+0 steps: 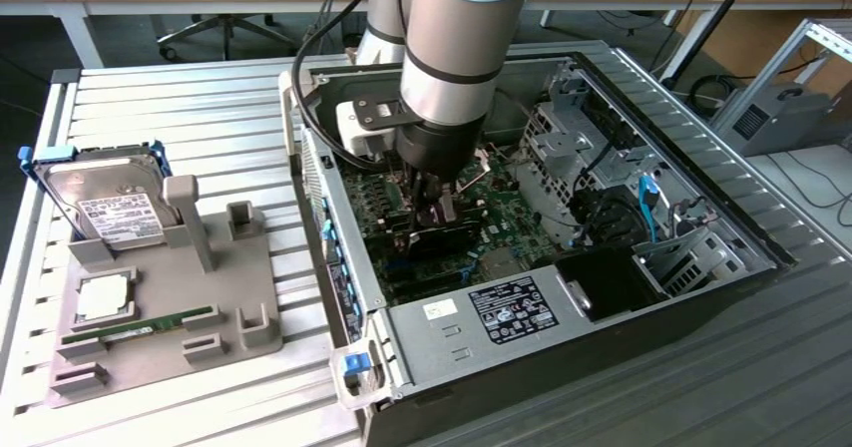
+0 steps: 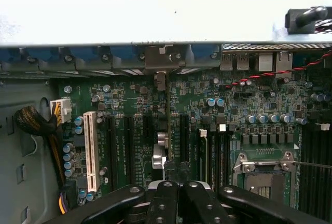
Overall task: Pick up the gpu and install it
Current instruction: 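Press down on the gpu until it lock into place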
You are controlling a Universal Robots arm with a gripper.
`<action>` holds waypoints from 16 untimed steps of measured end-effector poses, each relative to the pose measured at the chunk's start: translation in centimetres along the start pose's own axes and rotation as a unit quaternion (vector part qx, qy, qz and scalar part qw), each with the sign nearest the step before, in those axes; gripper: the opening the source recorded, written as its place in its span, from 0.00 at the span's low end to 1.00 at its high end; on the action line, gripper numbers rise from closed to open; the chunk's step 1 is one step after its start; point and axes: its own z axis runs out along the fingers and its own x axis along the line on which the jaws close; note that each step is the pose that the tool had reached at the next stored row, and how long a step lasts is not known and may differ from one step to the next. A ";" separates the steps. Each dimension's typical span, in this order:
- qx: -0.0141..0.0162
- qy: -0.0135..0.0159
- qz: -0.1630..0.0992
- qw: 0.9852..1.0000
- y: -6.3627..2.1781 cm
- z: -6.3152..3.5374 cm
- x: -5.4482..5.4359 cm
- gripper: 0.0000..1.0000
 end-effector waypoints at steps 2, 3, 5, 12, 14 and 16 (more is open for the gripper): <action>0.000 0.000 0.000 1.000 0.00 0.00 0.0 0.11; 0.000 0.000 0.000 1.000 0.00 0.01 0.0 0.11; 0.000 0.000 0.000 1.000 0.00 0.00 0.0 0.11; 0.000 0.002 0.000 1.000 -0.01 -0.65 0.0 0.11; 0.000 0.003 0.000 1.000 -0.01 -0.97 0.0 0.11; 0.000 0.003 0.000 1.000 -0.02 -1.29 -0.1 0.11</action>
